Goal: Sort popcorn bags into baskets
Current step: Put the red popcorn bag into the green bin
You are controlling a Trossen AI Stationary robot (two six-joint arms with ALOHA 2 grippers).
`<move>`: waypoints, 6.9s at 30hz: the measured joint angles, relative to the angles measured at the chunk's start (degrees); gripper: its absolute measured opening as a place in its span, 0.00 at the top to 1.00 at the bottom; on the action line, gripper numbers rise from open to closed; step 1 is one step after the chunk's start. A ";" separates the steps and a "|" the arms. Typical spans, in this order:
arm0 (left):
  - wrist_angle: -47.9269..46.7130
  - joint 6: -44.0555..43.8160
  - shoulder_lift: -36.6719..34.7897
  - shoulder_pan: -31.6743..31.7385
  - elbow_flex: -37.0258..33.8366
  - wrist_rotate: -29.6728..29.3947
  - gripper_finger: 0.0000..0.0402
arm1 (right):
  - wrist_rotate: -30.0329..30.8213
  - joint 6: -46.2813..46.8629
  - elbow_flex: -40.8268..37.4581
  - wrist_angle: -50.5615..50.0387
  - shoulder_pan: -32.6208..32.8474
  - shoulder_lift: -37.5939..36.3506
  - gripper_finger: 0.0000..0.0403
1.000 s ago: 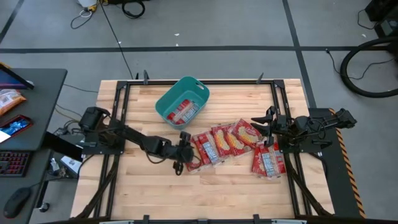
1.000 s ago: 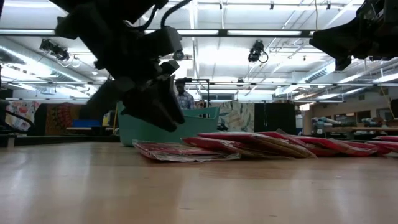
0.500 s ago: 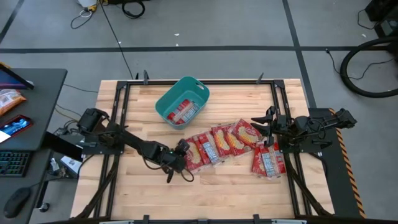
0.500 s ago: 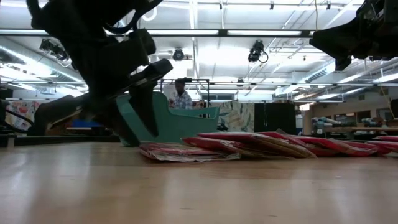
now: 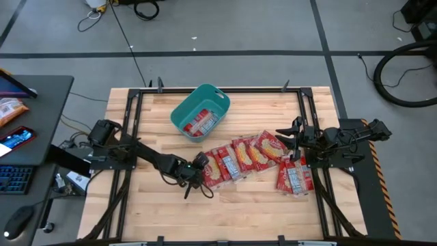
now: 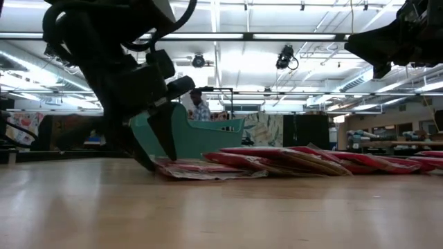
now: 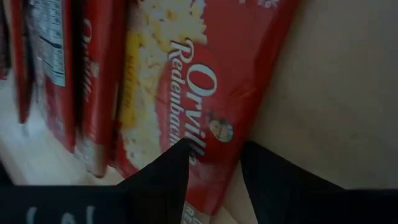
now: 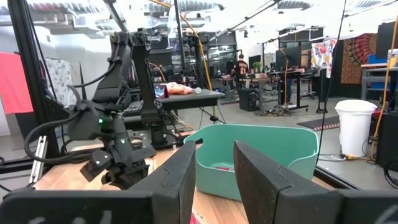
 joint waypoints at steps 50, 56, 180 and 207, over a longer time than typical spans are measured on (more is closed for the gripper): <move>-20.62 -54.90 -22.15 13.22 14.52 5.03 0.96 | -0.14 0.02 0.00 1.32 0.01 -0.02 0.72; -19.53 -58.48 -22.71 17.19 14.48 3.15 0.95 | -0.14 0.01 0.00 1.32 0.01 -0.02 0.72; -0.08 -4.77 14.89 7.77 22.52 -1.67 0.97 | -0.16 0.02 0.00 3.91 -0.01 0.31 0.72; -9.53 -19.46 -4.26 7.76 22.53 -25.77 0.99 | -0.14 0.00 0.00 4.28 0.01 0.31 0.72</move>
